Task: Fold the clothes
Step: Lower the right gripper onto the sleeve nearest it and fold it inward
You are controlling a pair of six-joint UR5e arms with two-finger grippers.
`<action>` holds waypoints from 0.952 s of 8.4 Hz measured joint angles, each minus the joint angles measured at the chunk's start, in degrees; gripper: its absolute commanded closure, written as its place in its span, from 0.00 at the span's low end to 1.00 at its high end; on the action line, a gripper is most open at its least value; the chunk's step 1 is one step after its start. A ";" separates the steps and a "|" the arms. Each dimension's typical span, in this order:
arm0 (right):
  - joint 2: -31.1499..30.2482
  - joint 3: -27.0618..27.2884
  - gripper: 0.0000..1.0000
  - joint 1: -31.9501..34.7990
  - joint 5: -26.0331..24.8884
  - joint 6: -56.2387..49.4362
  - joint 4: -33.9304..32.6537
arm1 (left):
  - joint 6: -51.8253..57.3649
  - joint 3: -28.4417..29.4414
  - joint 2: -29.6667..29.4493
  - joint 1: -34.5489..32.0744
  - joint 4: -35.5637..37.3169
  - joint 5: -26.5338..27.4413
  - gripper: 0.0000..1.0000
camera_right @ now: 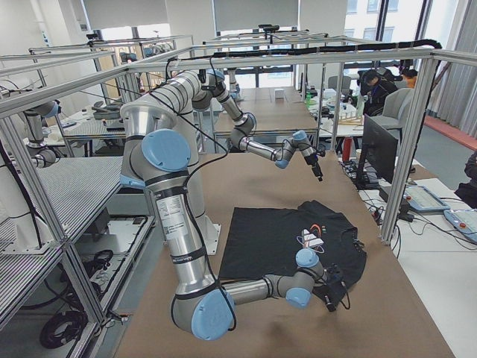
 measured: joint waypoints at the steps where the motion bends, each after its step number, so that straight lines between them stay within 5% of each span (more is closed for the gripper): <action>1: 0.04 0.01 1.00 -0.38 0.00 0.00 -0.01 | 0.00 0.00 0.04 -0.01 0.00 -0.01 0.06; 8: 0.72 6.10 1.00 1.31 4.05 -0.14 -4.96 | -0.23 -0.15 -0.18 0.03 -0.04 -0.04 0.06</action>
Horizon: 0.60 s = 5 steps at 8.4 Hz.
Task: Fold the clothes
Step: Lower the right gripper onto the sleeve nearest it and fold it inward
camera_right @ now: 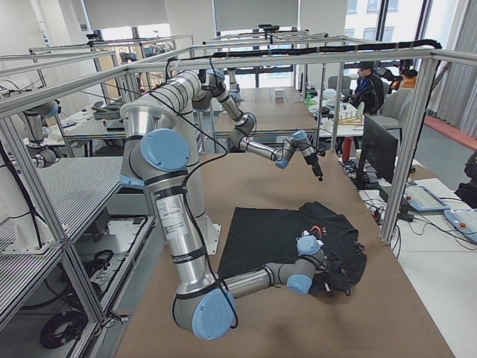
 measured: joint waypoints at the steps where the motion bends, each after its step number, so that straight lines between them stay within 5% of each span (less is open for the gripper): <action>1: 0.92 1.03 1.00 0.01 0.60 0.23 -0.17 | 0.11 0.11 0.00 0.00 0.00 0.03 0.06; 5: 9.34 1.81 1.00 -1.36 0.60 0.73 -6.02 | 0.39 1.05 0.08 0.01 -0.03 0.54 0.06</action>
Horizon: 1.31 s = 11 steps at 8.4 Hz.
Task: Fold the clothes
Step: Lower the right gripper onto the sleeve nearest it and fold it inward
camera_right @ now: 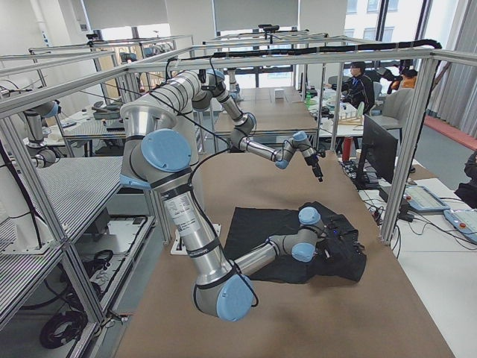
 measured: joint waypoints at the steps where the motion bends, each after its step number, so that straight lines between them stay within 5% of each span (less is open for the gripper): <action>1: 1.94 -0.20 1.00 -1.28 -1.58 0.11 -2.15 | 0.01 0.22 -0.02 0.05 -0.01 0.24 0.06; 5: 5.75 -1.50 1.00 -5.31 -9.61 0.21 -5.27 | -0.10 1.90 -0.86 0.89 -0.72 1.12 0.06; 6: 5.95 -1.60 0.59 -5.49 -9.93 0.21 -5.34 | -0.17 1.94 -0.92 1.08 -0.82 1.17 0.06; 7: 6.04 -1.64 0.06 -5.57 -10.06 0.21 -5.33 | -0.21 1.96 -0.98 1.21 -0.86 1.20 0.06; 11: 5.97 -1.68 0.05 -5.62 -10.22 0.21 -5.31 | -0.24 1.95 -1.11 1.31 -0.90 1.23 0.06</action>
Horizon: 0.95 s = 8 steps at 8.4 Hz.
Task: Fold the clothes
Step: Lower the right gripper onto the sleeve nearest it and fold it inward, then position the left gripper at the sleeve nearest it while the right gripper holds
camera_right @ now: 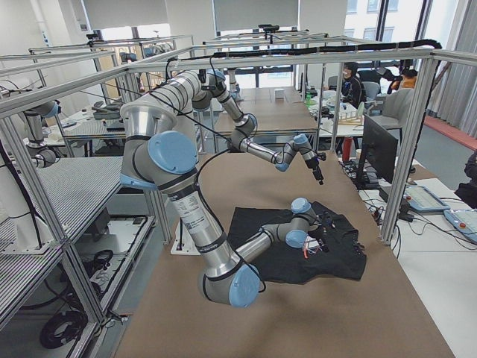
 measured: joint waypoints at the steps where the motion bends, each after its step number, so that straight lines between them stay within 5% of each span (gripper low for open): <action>1: -0.02 0.00 0.06 0.00 0.03 0.00 0.01 | 0.00 -0.07 -0.02 0.00 0.00 -0.01 0.06; 3: -0.09 0.19 0.06 0.04 0.07 0.28 0.12 | 0.02 -0.11 -0.06 0.51 -0.15 0.73 0.06; 6: -0.52 0.33 0.06 0.88 0.29 0.65 0.21 | 0.76 0.93 0.75 6.38 -3.26 10.45 0.06; 8: -0.56 0.35 0.06 1.54 0.30 0.76 0.19 | 1.60 5.42 1.24 7.89 -8.97 12.21 0.06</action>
